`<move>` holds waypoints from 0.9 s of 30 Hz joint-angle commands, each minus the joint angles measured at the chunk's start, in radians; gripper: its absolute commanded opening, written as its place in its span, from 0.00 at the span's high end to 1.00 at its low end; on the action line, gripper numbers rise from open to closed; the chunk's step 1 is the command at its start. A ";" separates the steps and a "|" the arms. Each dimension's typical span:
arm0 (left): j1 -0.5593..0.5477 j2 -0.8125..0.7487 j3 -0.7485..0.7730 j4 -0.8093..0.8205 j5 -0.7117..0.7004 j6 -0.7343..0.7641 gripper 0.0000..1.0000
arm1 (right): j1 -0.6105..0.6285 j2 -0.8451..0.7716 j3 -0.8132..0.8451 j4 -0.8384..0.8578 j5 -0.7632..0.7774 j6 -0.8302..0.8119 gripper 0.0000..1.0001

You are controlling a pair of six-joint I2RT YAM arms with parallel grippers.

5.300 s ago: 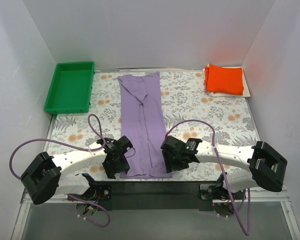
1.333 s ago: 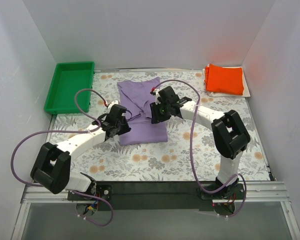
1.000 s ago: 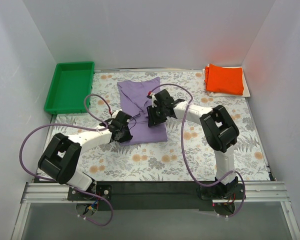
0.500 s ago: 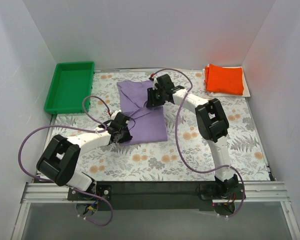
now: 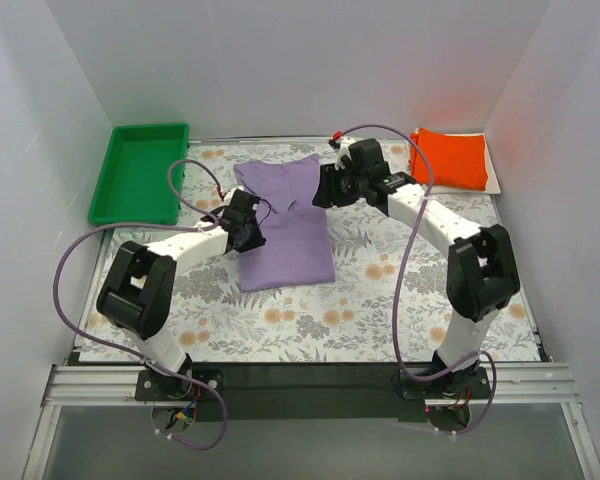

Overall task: Fold and stack the t-shirts
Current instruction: Fold the tshirt

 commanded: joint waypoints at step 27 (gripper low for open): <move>0.047 -0.116 -0.223 0.009 0.169 -0.146 0.60 | 0.031 0.000 -0.680 0.687 -0.493 0.364 0.54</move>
